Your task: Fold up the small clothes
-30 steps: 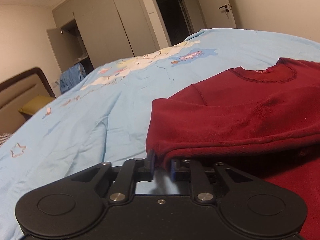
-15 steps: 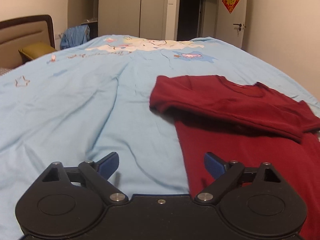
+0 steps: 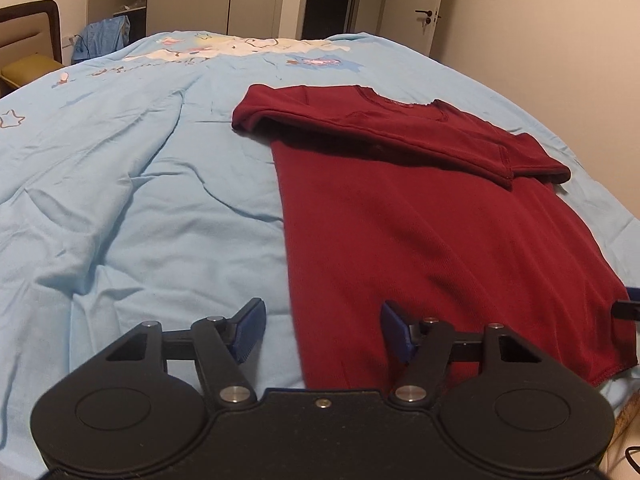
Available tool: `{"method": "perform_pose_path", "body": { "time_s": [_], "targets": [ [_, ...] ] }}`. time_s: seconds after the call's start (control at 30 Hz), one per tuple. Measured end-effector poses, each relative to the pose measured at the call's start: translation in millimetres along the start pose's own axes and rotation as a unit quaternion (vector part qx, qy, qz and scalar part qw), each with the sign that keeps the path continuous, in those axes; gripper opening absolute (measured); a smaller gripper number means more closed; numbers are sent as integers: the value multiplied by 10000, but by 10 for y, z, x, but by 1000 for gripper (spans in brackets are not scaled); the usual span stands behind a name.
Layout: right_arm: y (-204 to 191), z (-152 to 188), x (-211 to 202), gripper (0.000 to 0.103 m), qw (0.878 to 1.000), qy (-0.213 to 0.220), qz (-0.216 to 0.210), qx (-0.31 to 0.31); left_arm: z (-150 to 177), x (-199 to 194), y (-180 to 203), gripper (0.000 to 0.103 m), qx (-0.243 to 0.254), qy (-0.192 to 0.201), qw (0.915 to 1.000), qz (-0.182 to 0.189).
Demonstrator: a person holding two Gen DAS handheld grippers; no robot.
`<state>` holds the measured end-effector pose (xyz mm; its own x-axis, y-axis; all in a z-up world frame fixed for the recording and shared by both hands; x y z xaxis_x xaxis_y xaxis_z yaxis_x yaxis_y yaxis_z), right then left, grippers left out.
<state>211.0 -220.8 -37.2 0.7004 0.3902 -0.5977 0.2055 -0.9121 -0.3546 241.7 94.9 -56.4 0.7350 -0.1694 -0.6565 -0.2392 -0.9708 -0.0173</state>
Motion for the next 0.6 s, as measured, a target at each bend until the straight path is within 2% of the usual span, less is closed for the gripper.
{"method": "perform_pose_path", "body": {
  "time_s": [0.07,0.1,0.13,0.17,0.2,0.27,0.3,0.5,0.6],
  "targets": [
    [-6,52,-8,51,10000,-3,47,43,7,13,-13,66,-103,-33,9999,19],
    [-6,63,-12,41,9999,16,86,52,12,13,-20,66,-160,-54,9999,27],
    [-2,73,-23,25,9999,38,126,60,12,18,-17,64,-190,-81,9998,17],
    [11,77,-31,19,9998,46,154,84,4,20,0,54,-181,-108,9998,25],
    [29,73,-41,15,9998,47,130,141,-13,21,22,35,-143,-112,9998,93],
    [56,58,-81,10,9997,85,59,216,-36,3,71,14,-130,-107,9997,201],
    [55,49,-104,9,9997,114,48,196,-46,-8,87,8,-144,-112,9997,161],
    [-7,-75,-375,7,9986,471,101,-205,-121,-324,185,4,-301,86,9991,-271],
    [-15,-165,-565,6,9973,593,121,-405,-145,-610,239,4,-406,268,9986,-215]
  ]
}}
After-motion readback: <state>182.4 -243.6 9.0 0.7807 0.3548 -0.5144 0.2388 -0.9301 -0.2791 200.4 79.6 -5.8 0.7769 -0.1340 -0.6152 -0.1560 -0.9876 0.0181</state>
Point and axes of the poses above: each gripper's, at about its wrist camera, not at the fingertips, and x roughly the way its jaws point, y to its right, z to its underside, the point moved 3 cm from there along x, roughly the way its jaws point, and after that the axes turned 11 degrees about x, right-handed, at the moved point
